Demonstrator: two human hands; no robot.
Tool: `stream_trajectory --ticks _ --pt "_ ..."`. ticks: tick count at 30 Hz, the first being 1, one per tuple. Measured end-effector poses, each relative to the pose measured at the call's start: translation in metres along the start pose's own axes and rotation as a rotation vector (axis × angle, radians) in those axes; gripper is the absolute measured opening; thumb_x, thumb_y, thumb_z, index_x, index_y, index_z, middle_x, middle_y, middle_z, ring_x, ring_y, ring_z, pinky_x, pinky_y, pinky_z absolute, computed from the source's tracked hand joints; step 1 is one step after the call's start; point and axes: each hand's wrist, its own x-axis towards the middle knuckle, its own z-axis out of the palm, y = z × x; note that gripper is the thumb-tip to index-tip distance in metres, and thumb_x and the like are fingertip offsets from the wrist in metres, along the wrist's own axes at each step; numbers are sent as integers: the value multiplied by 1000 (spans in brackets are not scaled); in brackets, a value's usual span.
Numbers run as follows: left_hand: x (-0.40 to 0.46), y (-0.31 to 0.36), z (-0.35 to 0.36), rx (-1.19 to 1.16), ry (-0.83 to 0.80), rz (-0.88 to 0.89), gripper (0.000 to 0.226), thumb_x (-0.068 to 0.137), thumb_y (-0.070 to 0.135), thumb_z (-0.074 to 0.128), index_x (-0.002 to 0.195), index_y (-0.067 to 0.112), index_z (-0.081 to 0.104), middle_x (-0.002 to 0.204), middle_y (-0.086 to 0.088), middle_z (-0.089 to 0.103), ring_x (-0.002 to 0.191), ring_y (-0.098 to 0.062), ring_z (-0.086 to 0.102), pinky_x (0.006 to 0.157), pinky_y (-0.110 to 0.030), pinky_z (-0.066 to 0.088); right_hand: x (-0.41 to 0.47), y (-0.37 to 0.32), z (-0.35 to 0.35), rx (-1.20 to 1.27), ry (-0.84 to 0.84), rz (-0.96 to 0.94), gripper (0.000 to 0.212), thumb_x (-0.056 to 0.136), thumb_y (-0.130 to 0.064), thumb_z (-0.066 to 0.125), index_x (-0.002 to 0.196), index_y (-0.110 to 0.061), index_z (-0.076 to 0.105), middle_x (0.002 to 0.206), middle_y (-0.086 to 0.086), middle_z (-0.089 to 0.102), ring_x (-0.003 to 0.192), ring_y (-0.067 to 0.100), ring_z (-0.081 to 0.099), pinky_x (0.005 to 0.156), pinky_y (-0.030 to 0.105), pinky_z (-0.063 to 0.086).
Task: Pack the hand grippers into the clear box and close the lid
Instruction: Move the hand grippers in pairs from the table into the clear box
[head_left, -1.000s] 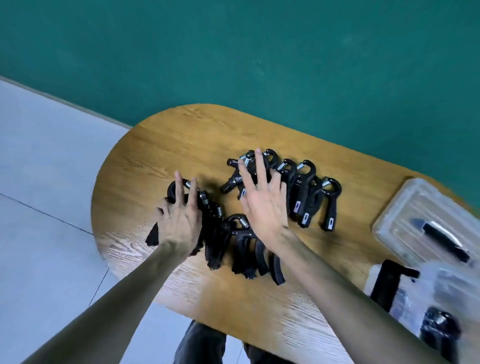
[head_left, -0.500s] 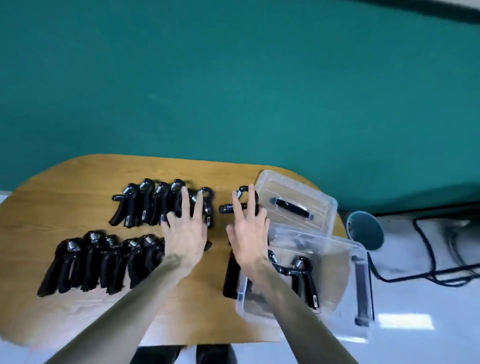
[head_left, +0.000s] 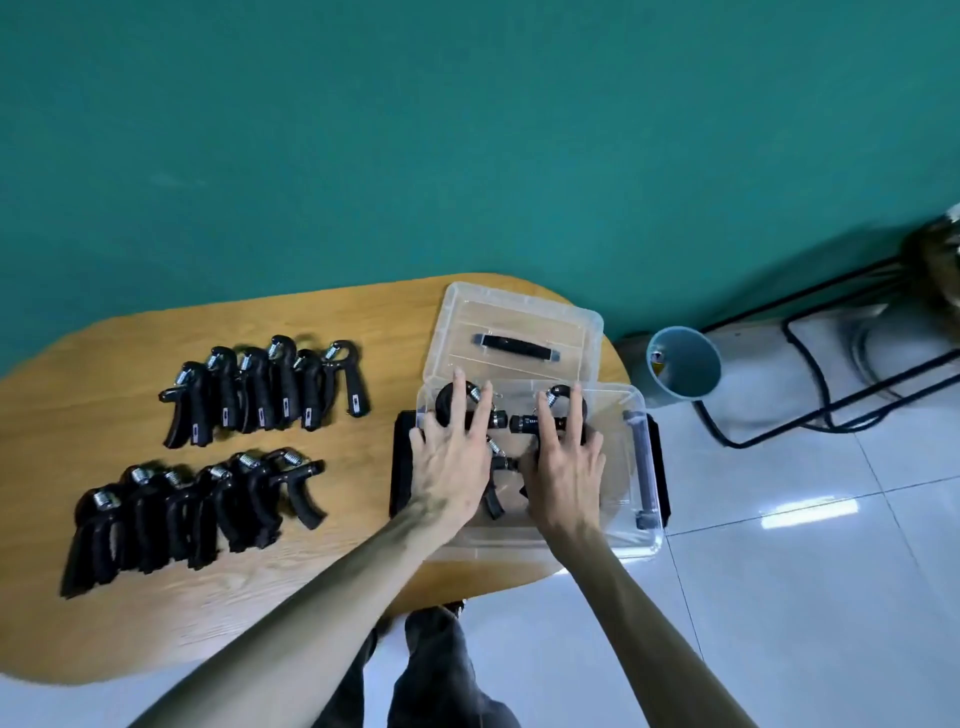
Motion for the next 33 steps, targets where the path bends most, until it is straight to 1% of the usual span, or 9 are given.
stream_trajectory --ticks 5,9,11,15,18,21,25,28,33 --pt "-9 12 19 -31 -22 92 74 105 20 40 163 28 -5 167 -10 -26 111 -36 45 88 -46 40 -19 25 10 2 -10 28 80 79 -15 65 153 -26 35 167 12 11 94 35 46 80 47 47" --pt "-12 11 33 -23 8 159 82 97 11 52 164 25 6 169 -12 -18 108 -38 46 84 -47 41 -28 37 21 8 -56 55 76 80 -14 68 150 -28 40 166 12 15 94 36 47 80 48 46" --pt "-14 15 37 -27 -11 168 86 94 6 54 163 23 5 169 -12 -20 114 -41 44 87 -51 42 -28 40 24 8 -74 68 75 81 -15 68 150 -28 40 165 13 17 96 37 48 82 50 46" --pt "-13 26 44 -101 -70 91 83 99 12 53 164 23 3 168 -12 -21 125 -46 41 95 -58 43 -25 45 27 0 -85 72 77 82 -15 69 152 -25 38 165 15 15 97 37 47 85 52 44" --pt "-6 25 55 -58 -117 71 83 98 12 52 164 24 3 168 -14 -21 122 -46 44 92 -54 43 -19 52 31 -43 -124 71 83 80 -12 72 153 -27 35 166 14 12 96 37 48 84 49 45" --pt "2 22 67 -3 -170 47 79 101 13 43 163 24 -4 165 -16 -27 113 -39 47 87 -46 40 -10 58 40 -30 -184 44 76 85 -18 68 153 -29 35 166 14 10 97 38 49 85 49 45" --pt "9 22 86 0 -179 -3 80 99 14 48 164 24 2 168 -19 -17 107 -38 49 81 -45 41 2 64 61 -40 -235 29 76 85 -18 66 153 -28 34 166 15 10 97 39 49 85 53 48" --pt "11 22 100 -13 -243 -47 80 100 14 48 164 25 -1 167 -18 -21 110 -36 47 87 -47 40 8 68 75 -43 -289 2 77 83 -17 63 153 -27 32 166 17 8 100 40 49 90 57 45" --pt "19 21 116 -28 -262 -106 76 102 18 46 164 24 2 168 -18 -18 112 -38 49 91 -51 41 17 72 89 -50 -358 -7 77 87 -19 58 156 -27 26 167 15 1 104 38 45 89 50 39"
